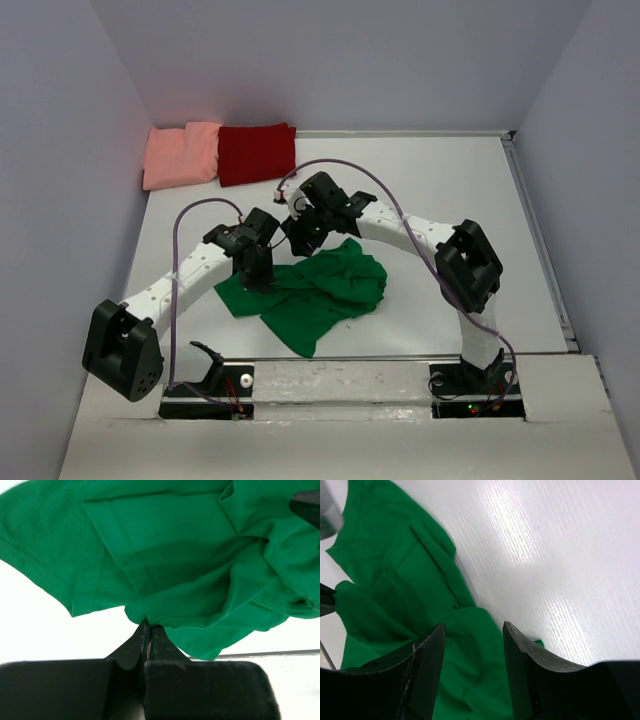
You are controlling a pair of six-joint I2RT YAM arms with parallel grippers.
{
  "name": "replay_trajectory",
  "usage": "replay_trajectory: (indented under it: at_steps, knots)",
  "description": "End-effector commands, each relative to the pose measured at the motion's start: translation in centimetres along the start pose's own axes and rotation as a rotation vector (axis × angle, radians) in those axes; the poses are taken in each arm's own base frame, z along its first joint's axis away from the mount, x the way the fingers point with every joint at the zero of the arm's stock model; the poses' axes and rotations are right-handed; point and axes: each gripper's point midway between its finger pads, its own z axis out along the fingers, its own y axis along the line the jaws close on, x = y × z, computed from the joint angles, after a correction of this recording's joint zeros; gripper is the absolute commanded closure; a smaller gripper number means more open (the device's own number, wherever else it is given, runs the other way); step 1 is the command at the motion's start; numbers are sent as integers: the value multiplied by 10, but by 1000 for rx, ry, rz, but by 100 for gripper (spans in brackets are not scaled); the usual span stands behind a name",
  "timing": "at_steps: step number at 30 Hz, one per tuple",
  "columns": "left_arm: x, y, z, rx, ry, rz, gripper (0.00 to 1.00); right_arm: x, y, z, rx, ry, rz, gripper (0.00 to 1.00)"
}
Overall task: Fold and stack the t-shirts
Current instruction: Flatten the tshirt out
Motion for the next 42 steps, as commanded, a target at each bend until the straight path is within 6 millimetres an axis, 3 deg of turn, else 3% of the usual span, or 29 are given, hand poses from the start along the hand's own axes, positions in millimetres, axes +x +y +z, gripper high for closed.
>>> replay_trajectory:
  at_steps: [1, 3, 11, 21, 42]
  knots:
    - [2, 6, -4, 7, -13, -1, 100, -30, 15, -19, 15, -94, -101, 45]
    - [0, 8, -4, 6, -17, -10, 100, -34, 22, -20, 6, -122, -123, 46]
    - [1, 10, -6, 28, -10, -30, 100, -17, 41, -2, -34, -123, -129, 46]
    - [-1, 12, -11, 39, -35, -46, 100, -22, 56, 11, -63, -134, -153, 48]
    - [-3, 7, -16, 82, -57, -45, 100, -8, 47, 47, -69, -107, -150, 52]
